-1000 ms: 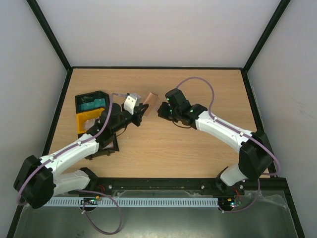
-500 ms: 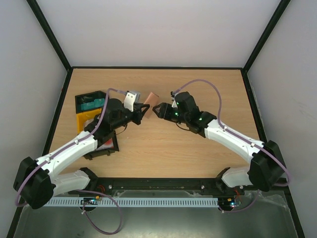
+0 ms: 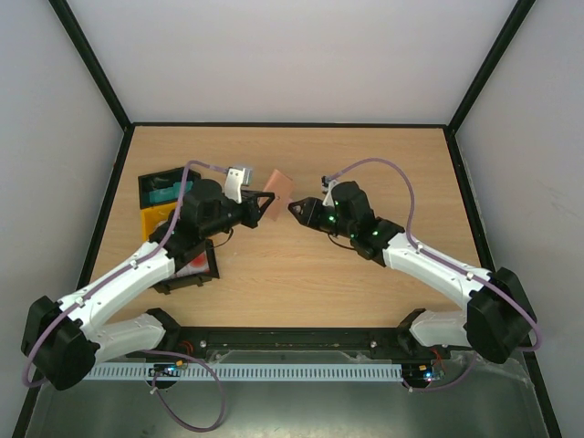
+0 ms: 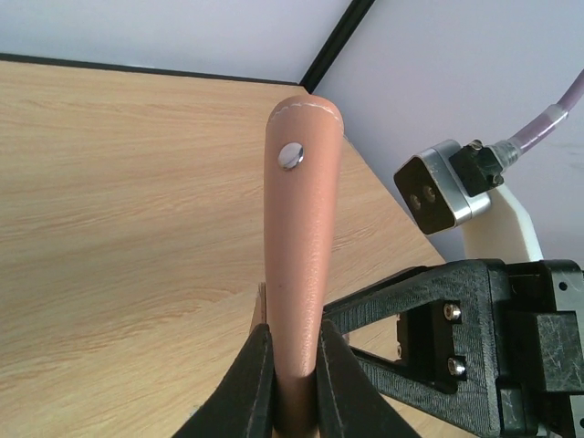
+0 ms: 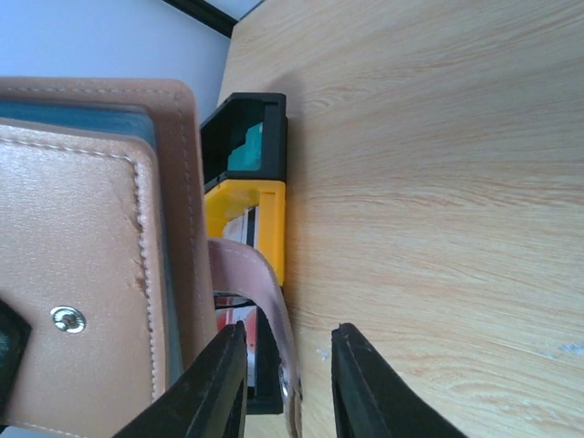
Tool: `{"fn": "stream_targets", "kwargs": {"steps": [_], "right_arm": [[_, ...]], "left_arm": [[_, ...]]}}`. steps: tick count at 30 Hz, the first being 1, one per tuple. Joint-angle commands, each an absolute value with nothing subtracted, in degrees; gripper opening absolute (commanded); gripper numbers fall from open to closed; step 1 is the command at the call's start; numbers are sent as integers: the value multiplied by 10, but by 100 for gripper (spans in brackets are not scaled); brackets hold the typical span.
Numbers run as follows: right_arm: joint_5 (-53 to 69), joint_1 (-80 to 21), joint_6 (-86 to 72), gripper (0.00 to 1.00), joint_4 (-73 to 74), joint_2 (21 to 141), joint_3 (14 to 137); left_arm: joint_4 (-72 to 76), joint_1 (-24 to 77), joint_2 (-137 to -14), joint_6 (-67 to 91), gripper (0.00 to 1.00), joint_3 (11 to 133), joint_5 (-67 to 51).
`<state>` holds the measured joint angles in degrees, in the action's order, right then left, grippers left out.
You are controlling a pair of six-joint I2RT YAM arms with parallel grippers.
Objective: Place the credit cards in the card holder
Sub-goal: Open the card holder at the center of the board, then place the card holder at the center of the board.
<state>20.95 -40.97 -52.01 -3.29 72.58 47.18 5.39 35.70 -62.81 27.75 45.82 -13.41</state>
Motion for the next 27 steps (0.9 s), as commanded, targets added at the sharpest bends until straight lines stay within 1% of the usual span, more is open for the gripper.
{"fn": "stream_targets", "kwargs": {"steps": [1,7,9,13,15,16,18,19,24,27], "right_arm": [[218,-408,-535,24,-106,715,458],[241,-408,-545,20,-152,728,458],[253,-408,-560,16,-172,734,448],[265,-409,-553,3,-147,741,451],[253,-409,-543,2,-135,738,450],[247,-408,-539,2,-124,737,451],[233,-408,-533,2,-91,737,458],[231,-408,-526,2,-63,737,466],[209,-408,-491,2,83,725,495],[230,-409,-483,2,142,729,503]], "left_arm": [[56,355,-616,318,3,473,-146],[56,354,-615,360,4,470,-143],[63,354,-613,373,4,460,-136],[67,355,-617,384,8,453,-133],[57,355,-618,389,11,455,-125],[53,355,-617,392,15,453,-120],[51,354,-616,400,31,438,-107],[51,354,-618,404,37,431,-98],[6,354,-655,415,55,416,-51],[14,354,-677,424,66,386,-39]]}}
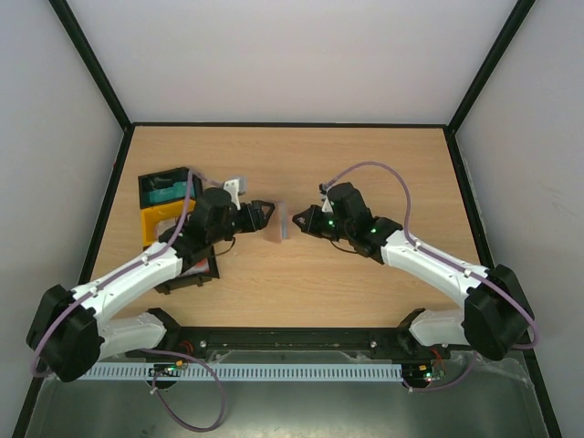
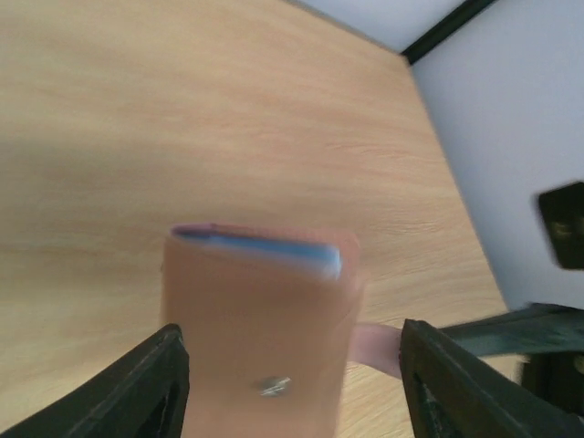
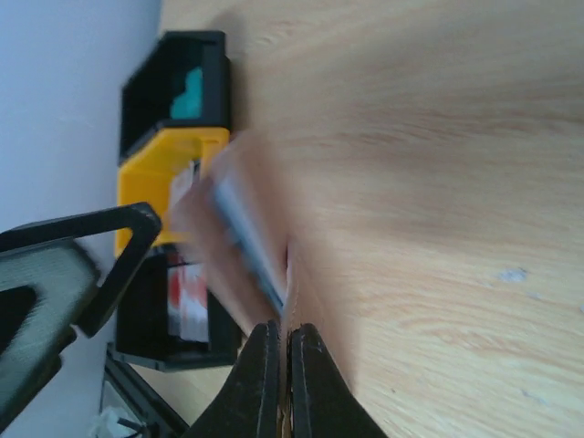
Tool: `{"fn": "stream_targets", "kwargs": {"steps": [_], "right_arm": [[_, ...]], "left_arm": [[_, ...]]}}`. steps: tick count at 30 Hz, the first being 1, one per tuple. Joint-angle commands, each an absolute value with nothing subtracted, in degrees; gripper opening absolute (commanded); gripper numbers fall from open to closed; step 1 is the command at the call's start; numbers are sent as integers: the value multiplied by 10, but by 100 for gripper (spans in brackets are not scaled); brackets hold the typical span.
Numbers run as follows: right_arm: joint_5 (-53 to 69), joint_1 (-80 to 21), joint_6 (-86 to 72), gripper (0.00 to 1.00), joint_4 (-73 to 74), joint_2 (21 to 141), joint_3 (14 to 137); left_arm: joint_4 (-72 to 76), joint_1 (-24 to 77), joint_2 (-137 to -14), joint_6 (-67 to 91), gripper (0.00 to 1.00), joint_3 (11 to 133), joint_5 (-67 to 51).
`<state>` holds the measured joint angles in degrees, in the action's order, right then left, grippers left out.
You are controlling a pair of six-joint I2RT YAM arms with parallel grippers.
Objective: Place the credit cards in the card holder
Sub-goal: Place the card holder at the center of the board.
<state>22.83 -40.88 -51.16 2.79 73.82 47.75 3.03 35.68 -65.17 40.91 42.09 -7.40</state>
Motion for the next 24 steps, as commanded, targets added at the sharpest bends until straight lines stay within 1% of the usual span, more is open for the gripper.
{"fn": "stream_targets", "kwargs": {"steps": [1,7,10,14,18,19,22,24], "right_arm": [[238,-408,-479,2,155,728,502],[224,-409,-473,2,175,708,479],[235,-408,-481,2,171,713,482],[243,-409,-479,2,176,734,485],[283,-408,-464,2,157,744,489],[300,-408,-453,2,150,744,489],[414,-408,-406,2,106,743,483],[466,-408,-390,2,68,743,471]], "left_arm": [[23,354,-684,421,70,378,-43],[43,354,-708,393,99,357,-78],[78,354,-704,398,100,333,-98],[84,355,-709,400,100,327,-110],[97,354,-726,422,99,315,-122],[101,354,-733,427,97,315,-128],[117,354,-756,443,90,316,-149],[136,355,-771,455,82,313,-160]]}}
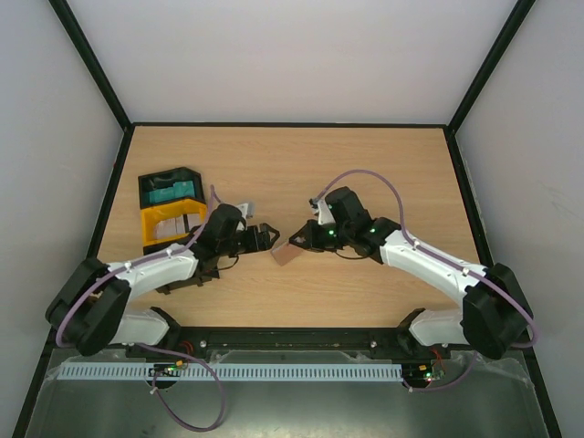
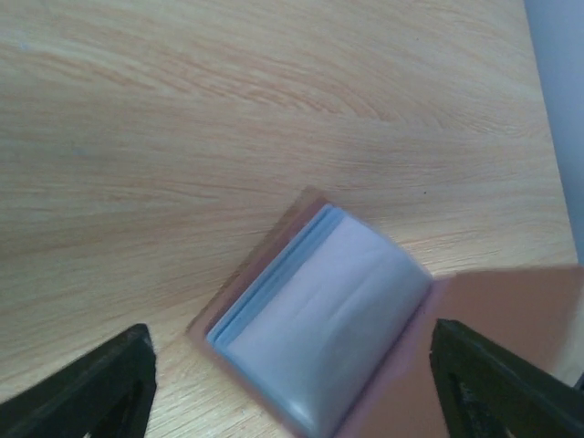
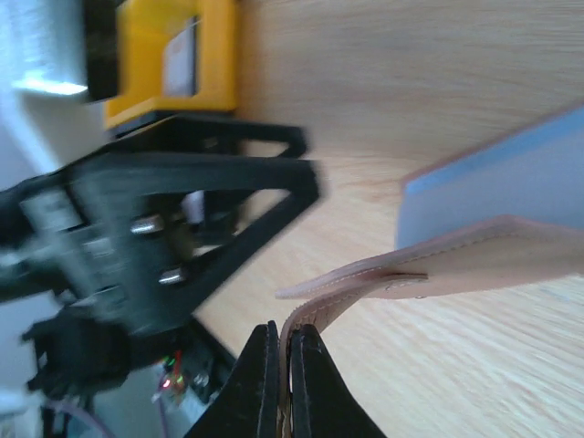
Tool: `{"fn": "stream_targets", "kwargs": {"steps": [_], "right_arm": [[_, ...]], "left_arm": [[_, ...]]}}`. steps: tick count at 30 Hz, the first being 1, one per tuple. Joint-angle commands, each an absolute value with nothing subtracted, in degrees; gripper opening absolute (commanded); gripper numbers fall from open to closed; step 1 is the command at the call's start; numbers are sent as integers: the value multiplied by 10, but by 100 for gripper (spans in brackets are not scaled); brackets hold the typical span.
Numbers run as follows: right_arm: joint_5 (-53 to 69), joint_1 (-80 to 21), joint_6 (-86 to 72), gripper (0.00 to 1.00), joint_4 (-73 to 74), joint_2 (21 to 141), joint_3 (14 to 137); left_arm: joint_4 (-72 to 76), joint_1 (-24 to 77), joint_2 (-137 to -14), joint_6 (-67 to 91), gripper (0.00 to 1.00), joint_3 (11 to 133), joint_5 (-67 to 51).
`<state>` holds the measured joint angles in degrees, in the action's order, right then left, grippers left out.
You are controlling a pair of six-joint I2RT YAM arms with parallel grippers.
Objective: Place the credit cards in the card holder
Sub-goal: Place the card holder at the center of the board.
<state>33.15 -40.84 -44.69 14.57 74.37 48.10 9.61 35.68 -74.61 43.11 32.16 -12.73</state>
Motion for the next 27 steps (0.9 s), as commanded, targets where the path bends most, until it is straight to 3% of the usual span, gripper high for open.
{"fn": "stream_targets", "kwargs": {"steps": [1,5,10,19,27], "right_arm": [[469,-408,-379,2,69,746,474],[467,-407,-349,2,90,769,477],[422,-408,-340,2,113,796,457],[191,-408,-342,2,226,781,471],[69,-408,-335,2,287,803,487]], "left_arm": [[142,355,-780,462,79,312,-164],[153,358,-811,467,54,317,-177],[192,369,-841,476,31,312,-218],[190,404,-836,480,29,307,-210],[205,422,-844,488,30,315,-217]]}}
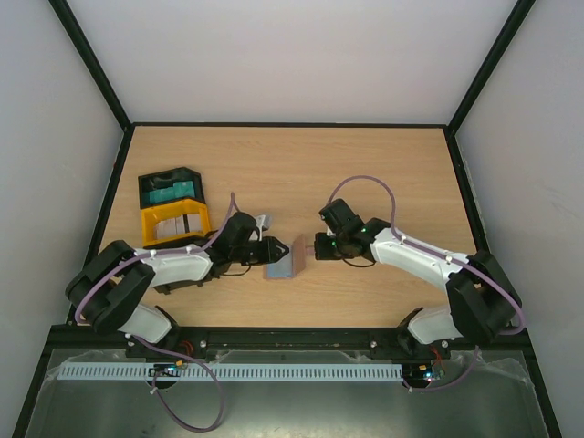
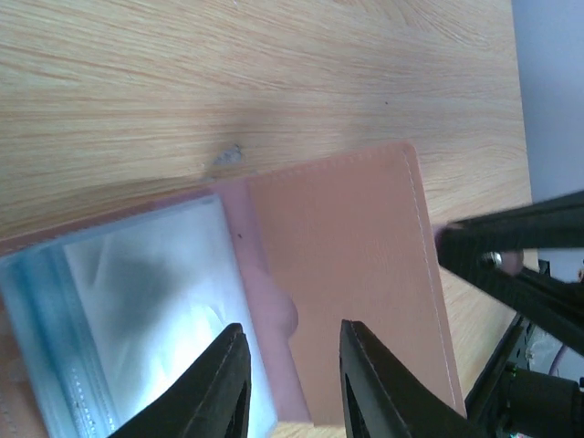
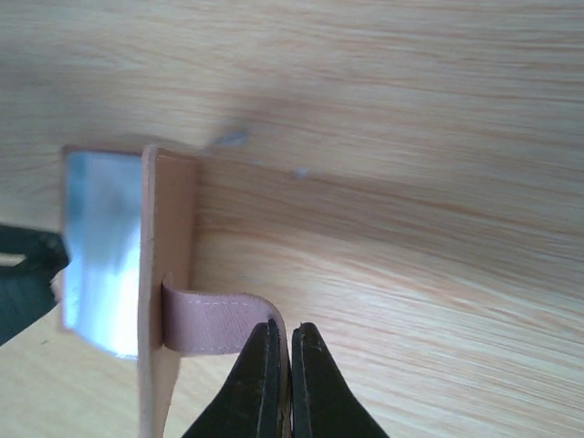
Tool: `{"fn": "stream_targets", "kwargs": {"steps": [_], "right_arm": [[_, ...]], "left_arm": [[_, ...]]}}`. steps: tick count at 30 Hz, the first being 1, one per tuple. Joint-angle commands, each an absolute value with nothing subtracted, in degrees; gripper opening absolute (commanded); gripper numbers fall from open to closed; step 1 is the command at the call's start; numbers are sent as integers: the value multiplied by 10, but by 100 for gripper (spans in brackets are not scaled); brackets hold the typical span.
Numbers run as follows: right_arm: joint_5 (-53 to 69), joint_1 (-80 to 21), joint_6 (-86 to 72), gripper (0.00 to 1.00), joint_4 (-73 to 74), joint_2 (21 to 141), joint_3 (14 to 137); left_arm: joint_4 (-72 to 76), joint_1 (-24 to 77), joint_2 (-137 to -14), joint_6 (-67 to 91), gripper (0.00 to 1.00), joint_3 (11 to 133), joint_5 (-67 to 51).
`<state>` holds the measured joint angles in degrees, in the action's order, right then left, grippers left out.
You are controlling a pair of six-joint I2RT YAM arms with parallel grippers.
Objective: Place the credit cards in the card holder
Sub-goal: Place the card holder at the center of the board.
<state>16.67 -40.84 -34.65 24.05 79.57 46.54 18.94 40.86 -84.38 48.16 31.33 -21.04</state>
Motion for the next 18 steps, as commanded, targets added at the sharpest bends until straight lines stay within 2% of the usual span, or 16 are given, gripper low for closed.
{"fn": "stream_targets", "kwargs": {"steps": [1,3,7,12,18], "right_arm": [[59,-407,-335,2,288,804,487],[44,-408,-334,3,290,811,488],[28,-407,-330,4,290,829,489],[22,-408,-331,5,293,859,489],[20,-407,-337,4,291,874,487]], "left_arm": [[205,424,-843,488,31,315,-214],[203,425,-839,491,32,314,-207],[193,425,-831,496,44,314,-194],[179,428,-839,511,53,309,-179],[172,432,-850,522,58,304,-177]]}}
